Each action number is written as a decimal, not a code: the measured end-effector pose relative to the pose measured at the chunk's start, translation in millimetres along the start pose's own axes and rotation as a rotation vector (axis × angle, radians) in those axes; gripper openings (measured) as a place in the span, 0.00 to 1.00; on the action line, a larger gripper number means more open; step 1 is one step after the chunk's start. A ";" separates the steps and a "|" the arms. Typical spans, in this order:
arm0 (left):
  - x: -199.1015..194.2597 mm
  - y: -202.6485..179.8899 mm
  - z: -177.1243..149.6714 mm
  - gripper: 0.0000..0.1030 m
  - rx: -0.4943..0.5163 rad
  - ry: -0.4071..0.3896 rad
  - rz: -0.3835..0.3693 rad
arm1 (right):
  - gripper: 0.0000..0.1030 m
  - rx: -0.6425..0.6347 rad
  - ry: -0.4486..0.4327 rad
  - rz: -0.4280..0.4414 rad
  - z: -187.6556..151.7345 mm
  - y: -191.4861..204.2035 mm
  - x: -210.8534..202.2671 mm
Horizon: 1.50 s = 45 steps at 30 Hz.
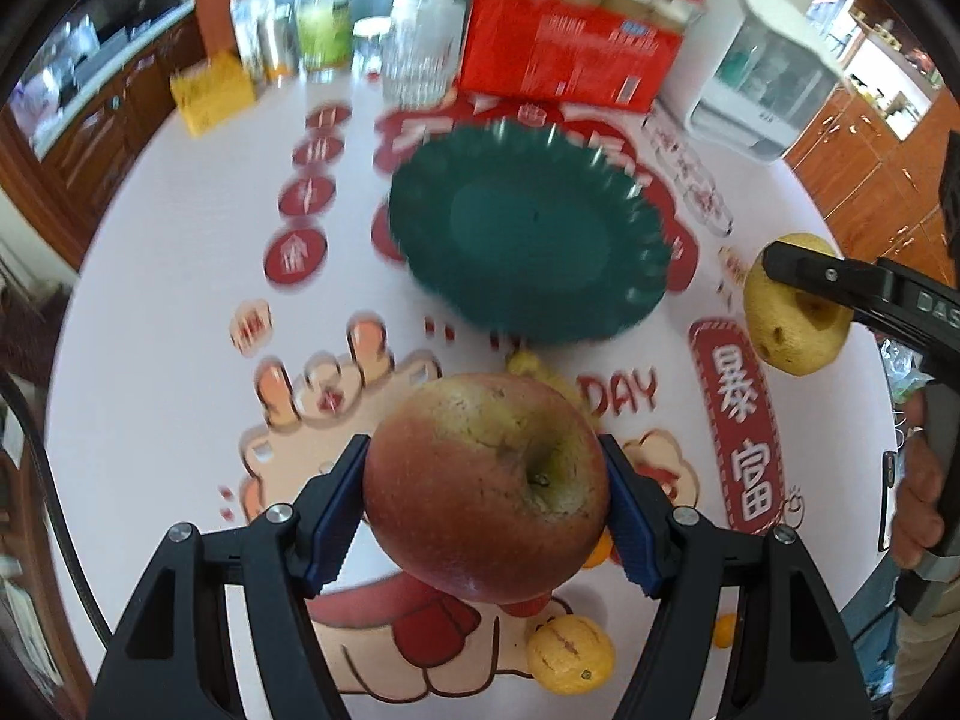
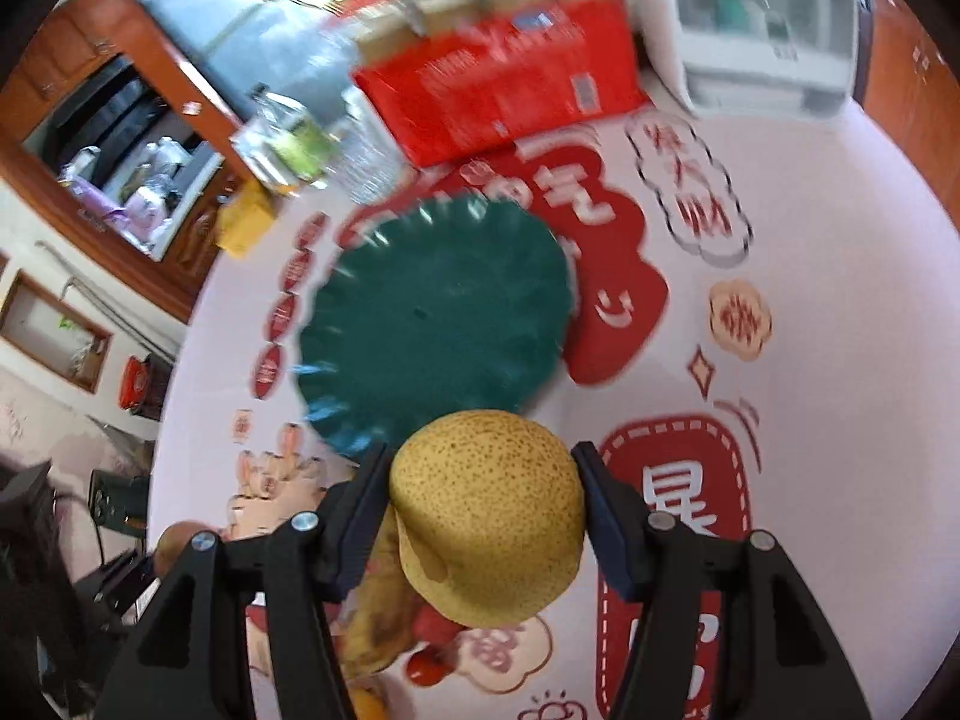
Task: Organize fruits
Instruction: 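Lift the apple with the left tool while the right tool carries the pear toward the green plate, then lower the apple onto the green plate and open the left tool while the right tool releases the pear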
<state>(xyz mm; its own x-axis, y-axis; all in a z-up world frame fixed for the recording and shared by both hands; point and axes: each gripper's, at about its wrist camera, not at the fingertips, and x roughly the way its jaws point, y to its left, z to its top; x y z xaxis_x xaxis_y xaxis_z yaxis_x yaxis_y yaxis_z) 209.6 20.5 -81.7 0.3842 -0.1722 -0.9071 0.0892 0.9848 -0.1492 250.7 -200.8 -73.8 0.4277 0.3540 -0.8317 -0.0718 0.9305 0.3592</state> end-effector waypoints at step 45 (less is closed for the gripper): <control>151.4 -8.9 150.3 0.69 0.032 0.120 0.073 | 0.59 -0.018 0.205 -0.052 115.2 1.4 148.1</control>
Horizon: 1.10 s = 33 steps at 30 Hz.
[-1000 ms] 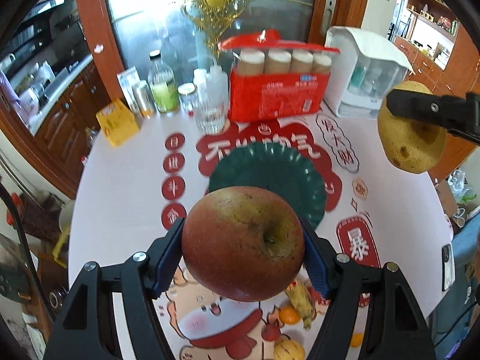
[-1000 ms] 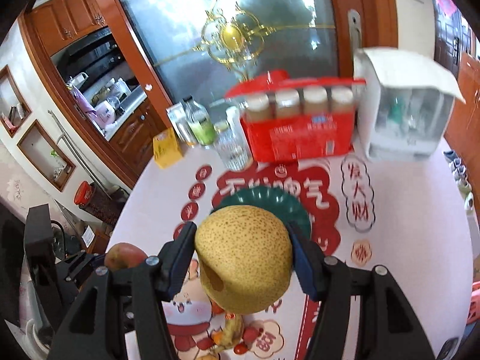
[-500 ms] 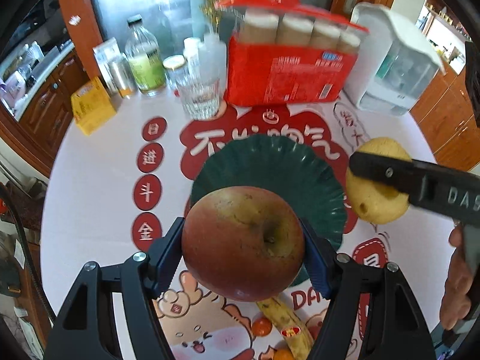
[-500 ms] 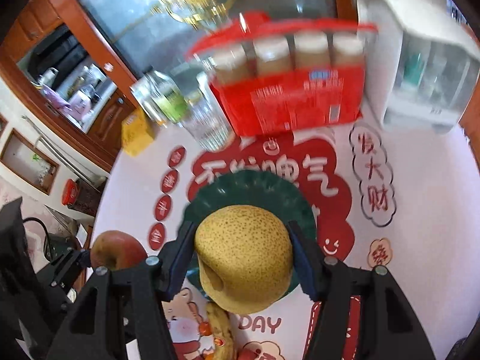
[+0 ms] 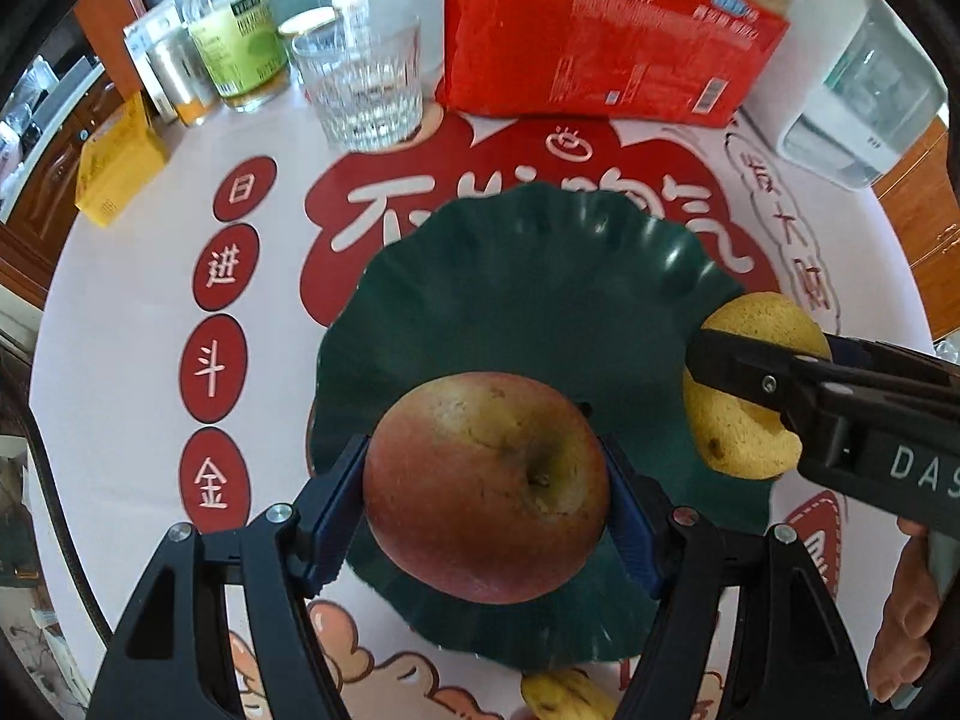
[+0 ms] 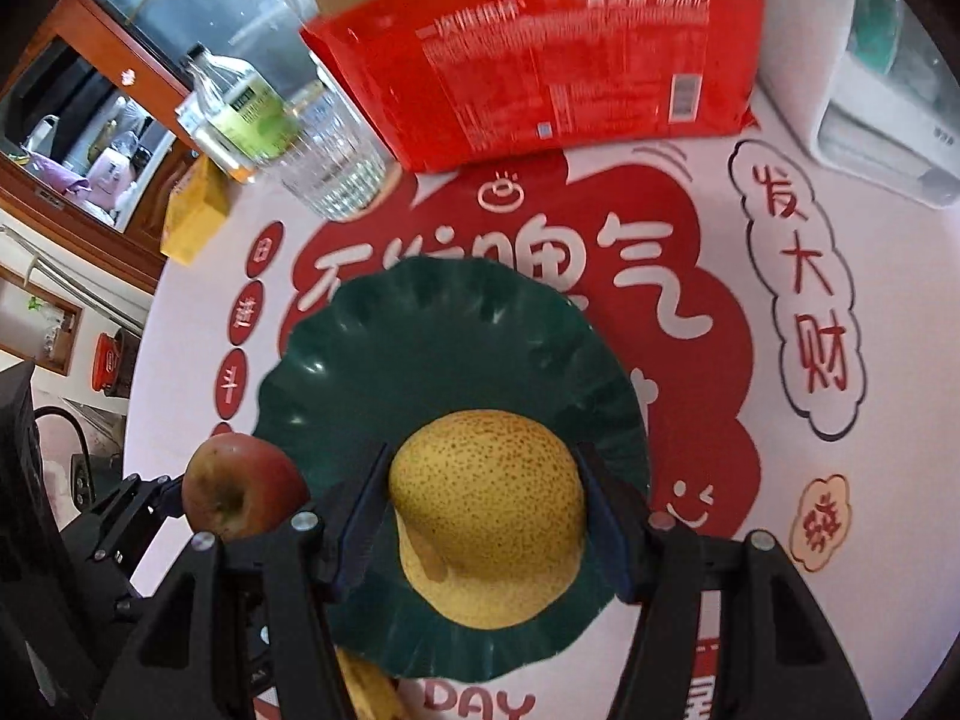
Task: Organize fruits
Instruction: 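Lower the apple onto the green plate and open the left tool while the right tool releases the pear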
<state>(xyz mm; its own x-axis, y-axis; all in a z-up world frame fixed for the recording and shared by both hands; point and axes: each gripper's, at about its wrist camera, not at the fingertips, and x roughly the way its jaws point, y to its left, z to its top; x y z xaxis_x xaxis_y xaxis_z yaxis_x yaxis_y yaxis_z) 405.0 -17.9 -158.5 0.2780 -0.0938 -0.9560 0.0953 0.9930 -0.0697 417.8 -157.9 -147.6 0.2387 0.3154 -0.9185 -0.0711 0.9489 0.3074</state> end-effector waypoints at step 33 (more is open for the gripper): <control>-10.1 -9.1 -4.1 0.97 0.022 -0.029 -0.040 | 0.69 -0.037 -0.095 0.043 1.6 2.7 -8.1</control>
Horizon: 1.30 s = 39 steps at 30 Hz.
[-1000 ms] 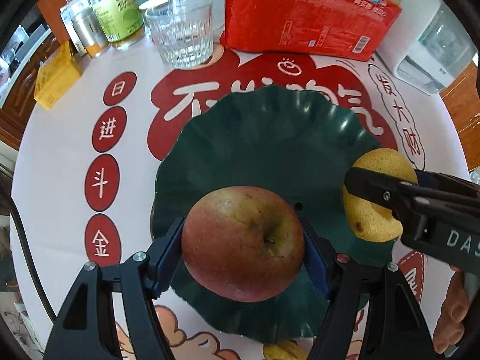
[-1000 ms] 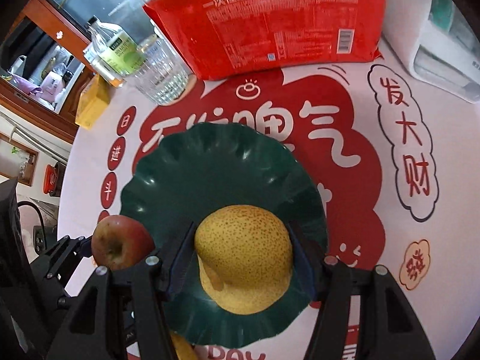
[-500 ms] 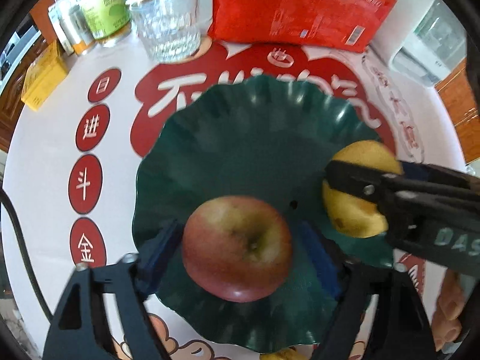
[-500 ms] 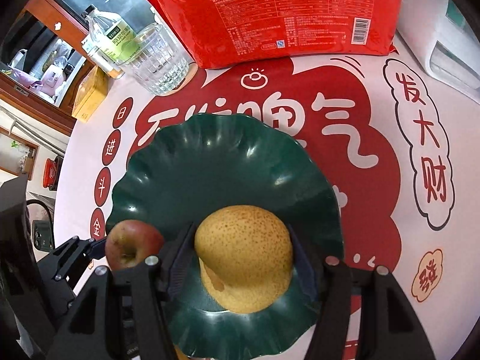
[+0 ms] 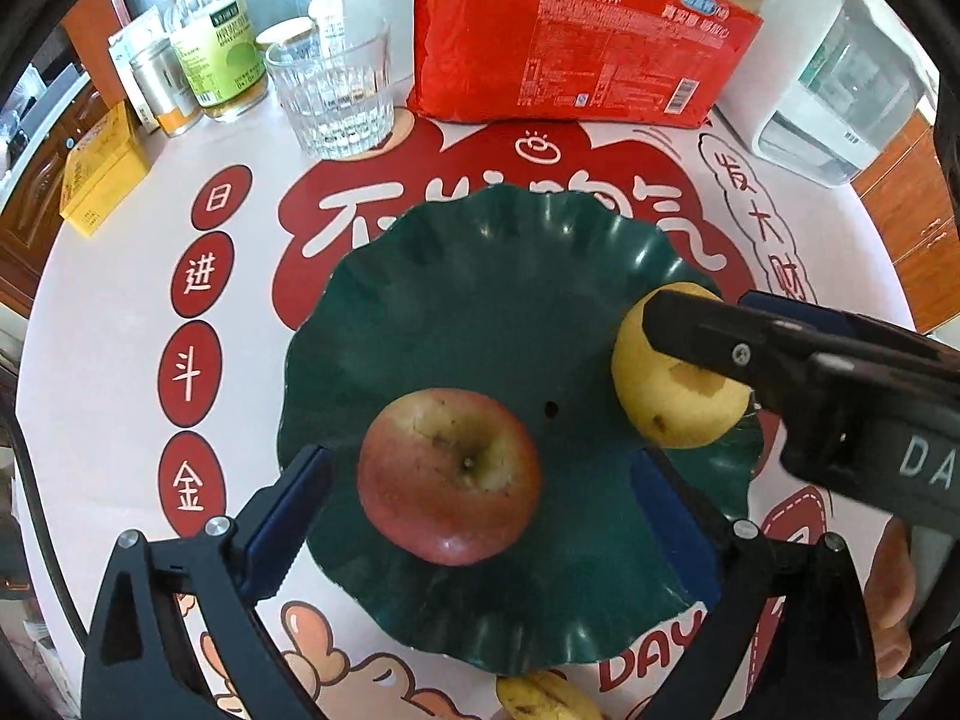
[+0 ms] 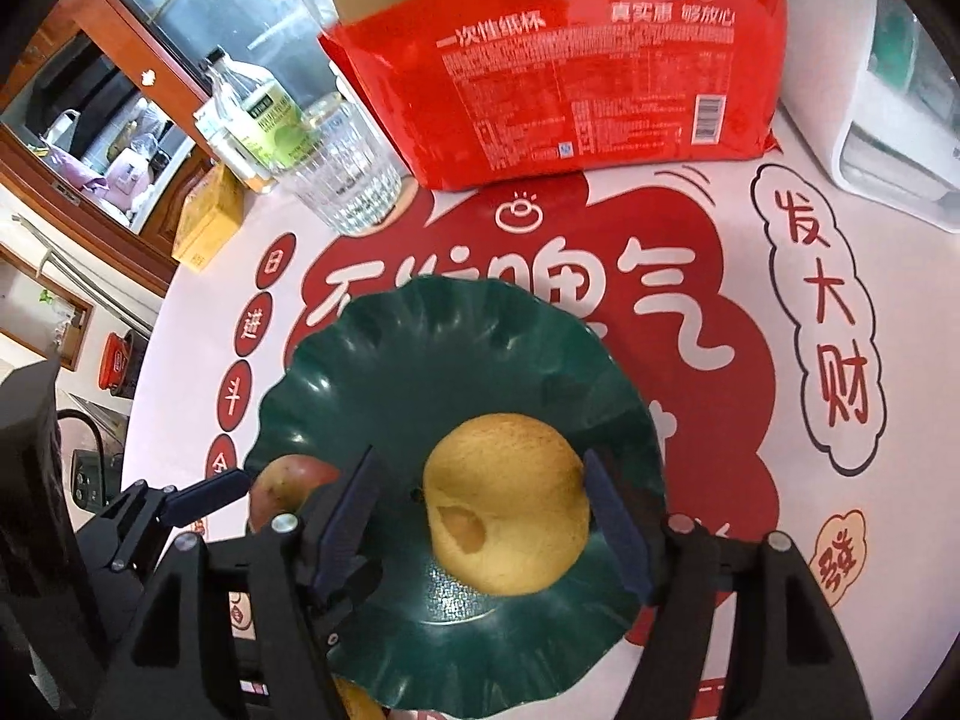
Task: Organize fruits
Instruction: 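Lower the apple onto the green plate and open the left tool while the right tool releases the pear, then withdraw both tools from the plate back toward the remaining fruit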
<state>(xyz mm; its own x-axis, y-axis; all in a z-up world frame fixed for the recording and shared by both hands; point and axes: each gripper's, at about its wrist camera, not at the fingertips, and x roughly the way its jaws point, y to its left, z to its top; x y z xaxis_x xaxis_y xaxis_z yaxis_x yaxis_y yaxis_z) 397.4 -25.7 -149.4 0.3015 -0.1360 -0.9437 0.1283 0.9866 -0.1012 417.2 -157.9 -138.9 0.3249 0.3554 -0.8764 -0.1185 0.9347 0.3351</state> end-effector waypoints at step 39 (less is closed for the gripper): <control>-215.4 -16.1 -150.9 0.98 0.046 -0.242 0.043 | 0.69 -0.160 -0.223 -0.119 -152.9 77.6 -193.3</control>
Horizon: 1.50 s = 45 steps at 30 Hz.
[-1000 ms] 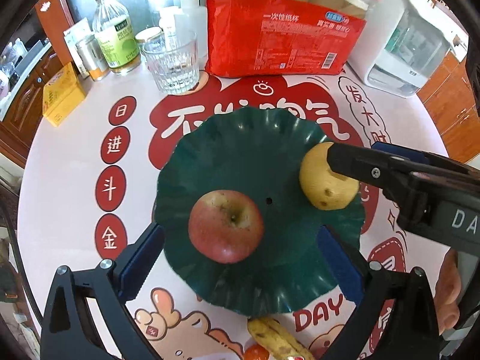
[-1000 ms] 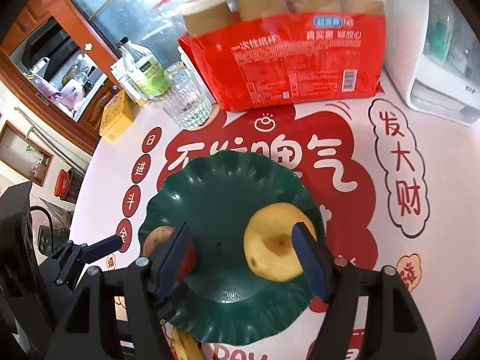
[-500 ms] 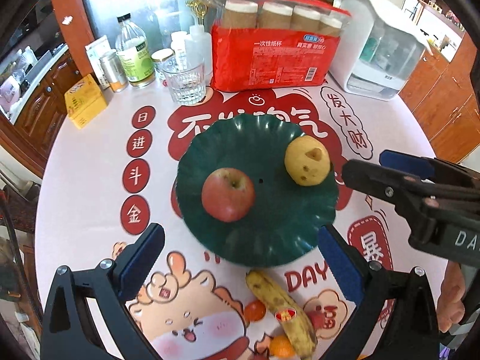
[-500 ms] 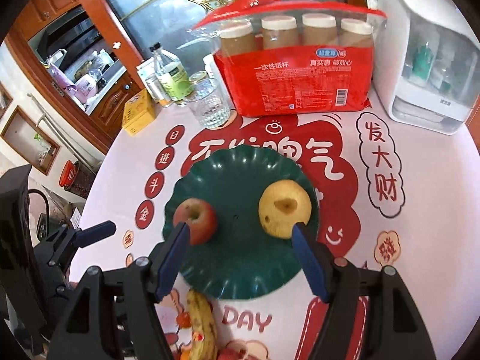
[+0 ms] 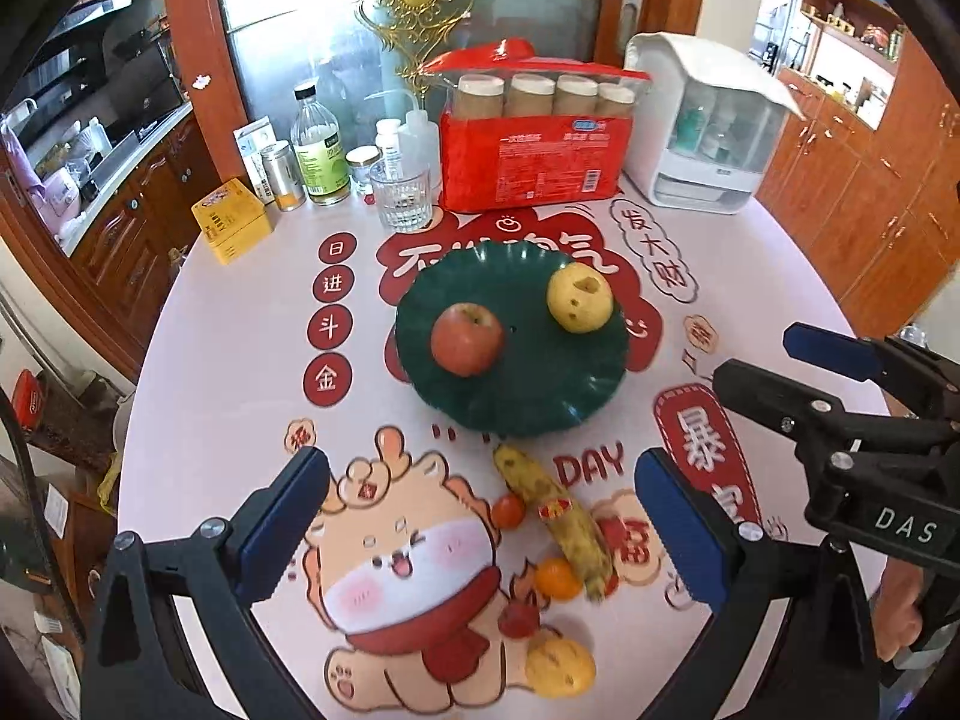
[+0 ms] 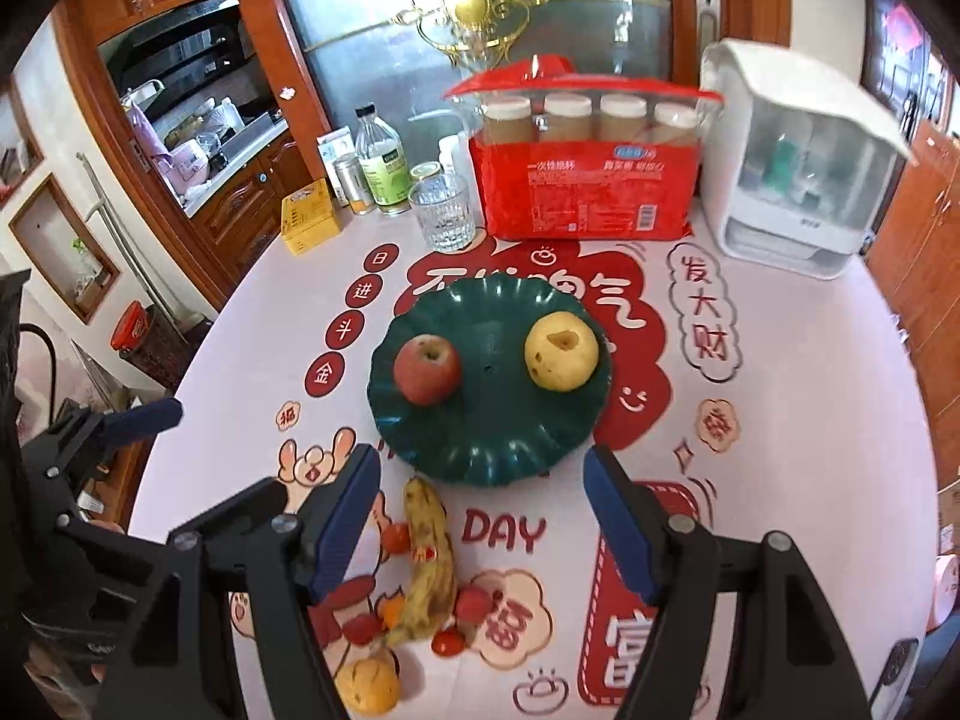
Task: Organize fruits
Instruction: 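Withdraw both tools from the plate back toward the remaining fruit, then grasp the yellow citrus with the left tool while the right tool grasps the small mandarin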
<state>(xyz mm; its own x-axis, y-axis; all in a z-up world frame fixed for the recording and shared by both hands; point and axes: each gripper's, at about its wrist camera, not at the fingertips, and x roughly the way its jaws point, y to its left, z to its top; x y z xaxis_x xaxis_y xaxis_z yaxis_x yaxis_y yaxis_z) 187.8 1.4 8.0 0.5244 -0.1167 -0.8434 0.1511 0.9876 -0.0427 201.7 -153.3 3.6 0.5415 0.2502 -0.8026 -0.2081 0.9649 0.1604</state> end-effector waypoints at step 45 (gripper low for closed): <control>49.7 -22.6 -188.9 0.82 -0.100 0.165 -0.093 | 0.69 0.022 -0.010 -0.155 -227.4 -3.7 -26.1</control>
<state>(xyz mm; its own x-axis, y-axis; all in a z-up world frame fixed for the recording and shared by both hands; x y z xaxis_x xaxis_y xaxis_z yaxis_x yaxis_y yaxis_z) 52.2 -6.8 -134.1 0.3666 -0.1969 -0.9093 0.1046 0.9799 -0.1701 3.1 -181.7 -106.7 0.5737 0.0985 -0.8131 -0.1034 0.9935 0.0474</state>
